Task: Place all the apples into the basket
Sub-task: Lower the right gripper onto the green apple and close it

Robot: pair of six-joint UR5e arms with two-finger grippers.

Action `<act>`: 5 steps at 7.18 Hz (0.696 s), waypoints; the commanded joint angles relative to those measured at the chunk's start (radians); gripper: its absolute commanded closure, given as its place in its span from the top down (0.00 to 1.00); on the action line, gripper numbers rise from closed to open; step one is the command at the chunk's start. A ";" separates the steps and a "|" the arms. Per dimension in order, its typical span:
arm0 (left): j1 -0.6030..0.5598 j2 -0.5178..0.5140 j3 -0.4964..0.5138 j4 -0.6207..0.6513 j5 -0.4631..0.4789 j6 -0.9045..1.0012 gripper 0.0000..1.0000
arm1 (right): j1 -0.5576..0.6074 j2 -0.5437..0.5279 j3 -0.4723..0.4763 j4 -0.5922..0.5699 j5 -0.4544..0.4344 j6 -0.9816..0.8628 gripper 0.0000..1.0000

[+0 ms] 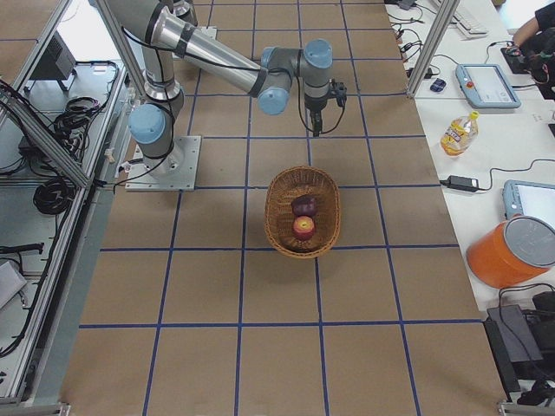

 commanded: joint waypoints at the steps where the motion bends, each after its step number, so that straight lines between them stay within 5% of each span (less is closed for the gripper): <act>1: 0.004 -0.014 0.014 -0.008 0.042 -0.067 1.00 | 0.250 0.098 -0.086 -0.066 0.000 0.366 1.00; 5: 0.005 -0.061 0.042 -0.009 0.026 -0.149 1.00 | 0.450 0.230 -0.154 -0.200 0.000 0.468 1.00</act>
